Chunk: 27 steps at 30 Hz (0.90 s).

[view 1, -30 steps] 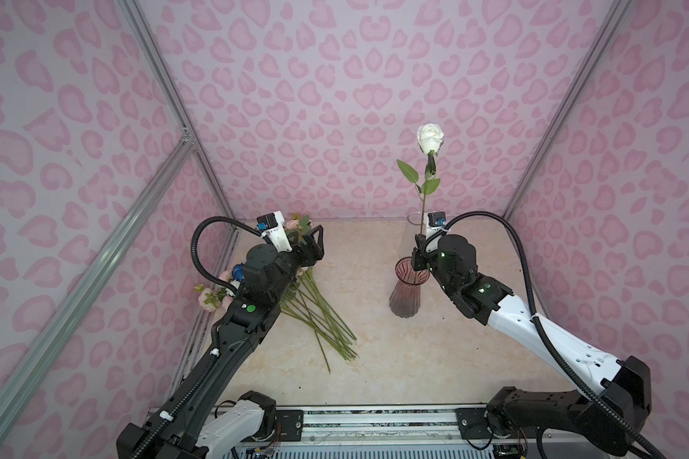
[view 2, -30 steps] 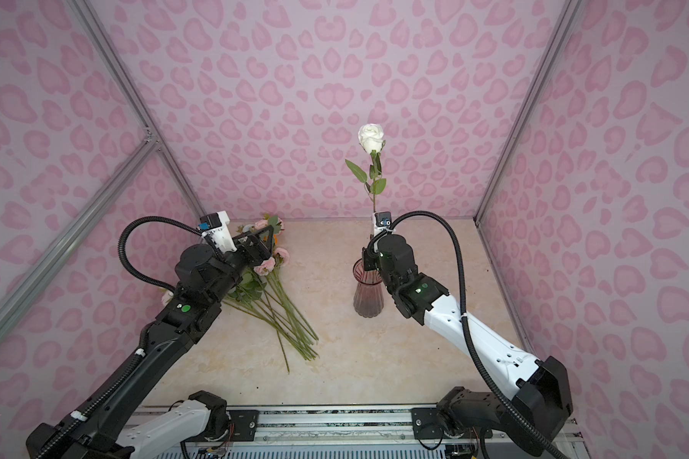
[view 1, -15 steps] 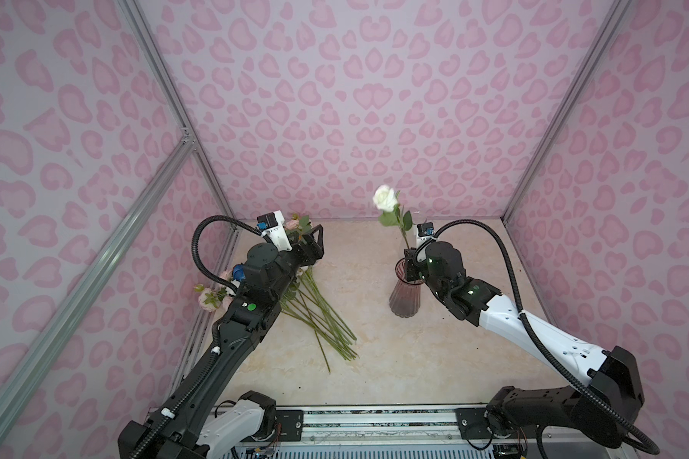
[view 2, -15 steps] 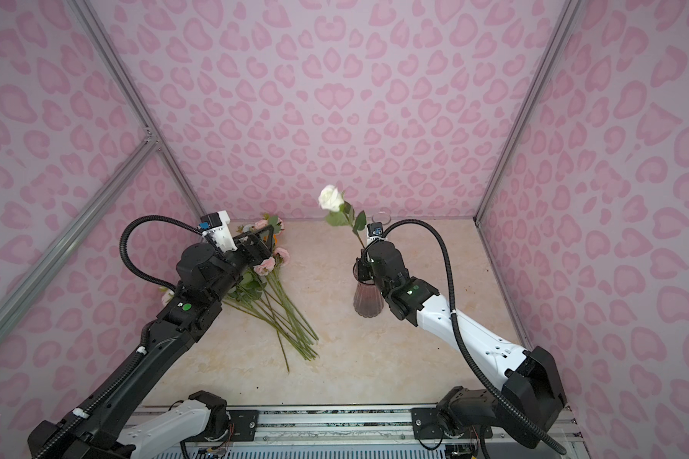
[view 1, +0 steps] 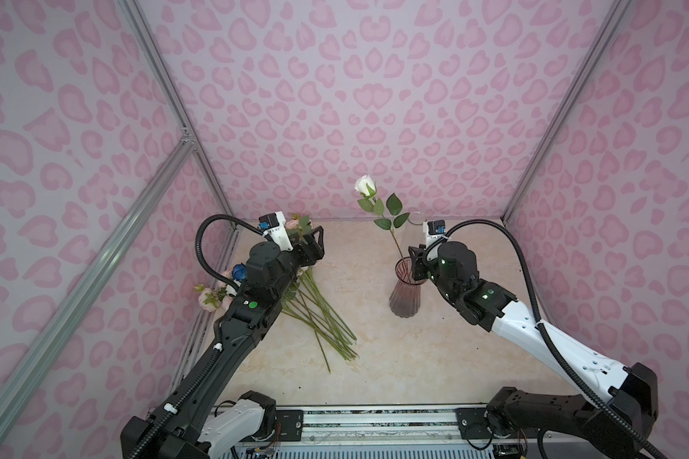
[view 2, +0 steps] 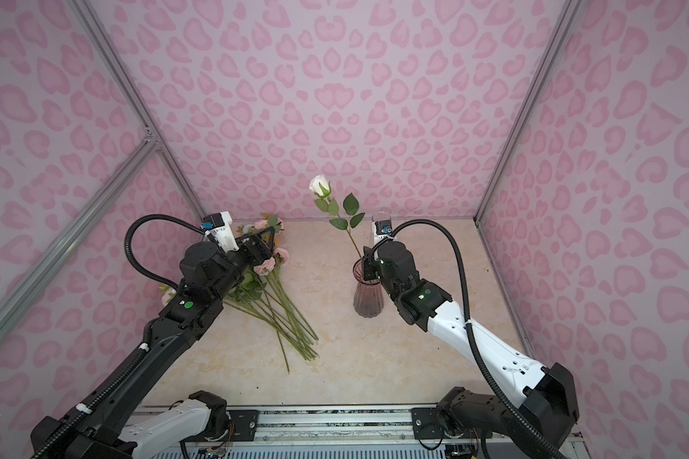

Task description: Arrange the flowers into the vase

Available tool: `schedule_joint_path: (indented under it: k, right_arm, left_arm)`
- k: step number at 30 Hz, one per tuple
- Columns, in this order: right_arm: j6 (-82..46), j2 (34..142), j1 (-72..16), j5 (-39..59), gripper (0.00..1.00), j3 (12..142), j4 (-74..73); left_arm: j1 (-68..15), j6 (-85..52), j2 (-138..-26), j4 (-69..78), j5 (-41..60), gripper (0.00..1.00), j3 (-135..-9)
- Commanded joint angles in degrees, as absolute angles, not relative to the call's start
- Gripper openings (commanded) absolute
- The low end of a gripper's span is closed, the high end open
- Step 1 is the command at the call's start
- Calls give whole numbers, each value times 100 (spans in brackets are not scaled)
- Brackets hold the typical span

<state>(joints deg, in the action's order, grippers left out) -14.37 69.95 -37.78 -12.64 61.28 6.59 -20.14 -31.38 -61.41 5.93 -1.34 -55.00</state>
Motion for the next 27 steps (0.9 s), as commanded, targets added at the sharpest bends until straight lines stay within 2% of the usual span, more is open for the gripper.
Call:
schedule_joint_path:
  k: [1,5,9,13,16,19,23,27]
  right_arm:
    - [-1446,6873,-3811,-1362,33,6135,711]
    - [-1441,6632,-3871,-1430,33,6128,740]
    - [-1445,6357,-3930,-1489,33,6135,779]
    - [-1441,6070,-3979,-1536,31,6118,835]
    - [-1441,5856,-3982,-1586,29,6085,903]
    - [-1457,5655,-3988,-1639,28,5960,934]
    - [-1476,5453,-3981,-1714,28,5716,942]
    - [-1507,5350,-3981,-1731,27,5479,907]
  left_arm:
    - [-1989,-3138,-6199,641,-188,82,-5602]
    - [-1986,-3194,-6328,493,-414,81,-5644]
    - [-1986,-3315,-6578,119,-791,73,-5791]
    - [-1986,-3524,-6838,-238,-1315,63,-5898]
    - [-1958,-3819,-7098,-677,-1718,48,-6077]
    - [-1808,-4352,-7279,-1131,-1704,38,-6078]
    - [-1646,-4851,-7358,-1434,-1652,38,-5667]
    - [-1589,-4770,-7688,-1577,-1440,41,-5431]
